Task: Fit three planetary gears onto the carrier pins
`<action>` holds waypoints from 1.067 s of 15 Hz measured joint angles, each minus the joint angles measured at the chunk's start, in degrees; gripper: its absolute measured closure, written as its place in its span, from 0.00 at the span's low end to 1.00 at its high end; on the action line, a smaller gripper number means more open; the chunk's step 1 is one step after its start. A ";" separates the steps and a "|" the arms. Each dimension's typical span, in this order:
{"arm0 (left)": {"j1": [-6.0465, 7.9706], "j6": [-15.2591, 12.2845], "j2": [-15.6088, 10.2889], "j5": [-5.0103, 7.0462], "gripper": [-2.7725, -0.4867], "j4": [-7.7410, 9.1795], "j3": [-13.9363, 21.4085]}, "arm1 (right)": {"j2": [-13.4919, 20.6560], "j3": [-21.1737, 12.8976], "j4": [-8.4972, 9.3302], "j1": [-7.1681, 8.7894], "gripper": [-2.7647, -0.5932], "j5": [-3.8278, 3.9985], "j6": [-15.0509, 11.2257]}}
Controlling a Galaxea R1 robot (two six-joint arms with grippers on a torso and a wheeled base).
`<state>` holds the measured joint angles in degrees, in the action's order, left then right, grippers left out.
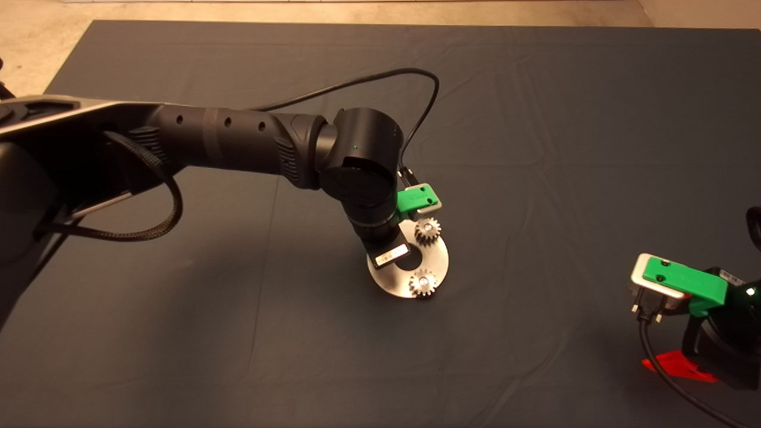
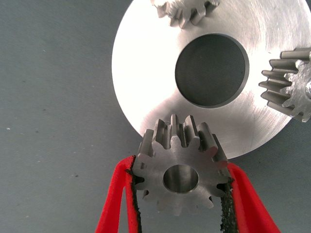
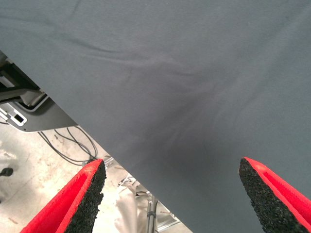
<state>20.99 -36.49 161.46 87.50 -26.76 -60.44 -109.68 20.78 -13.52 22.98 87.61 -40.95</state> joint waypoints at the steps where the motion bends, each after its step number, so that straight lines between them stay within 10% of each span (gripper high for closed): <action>1: -0.51 0.05 -0.07 0.06 0.92 -0.09 0.00 | 0.00 0.00 0.01 0.20 0.34 0.06 0.00; 16: -1.34 2.36 -0.07 0.00 0.93 -4.17 -0.69 | 1.30 -0.20 1.12 3.59 0.34 0.04 0.18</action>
<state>19.65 -34.13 161.39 87.50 -30.93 -61.13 -108.37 20.59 -12.40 26.57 87.65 -40.77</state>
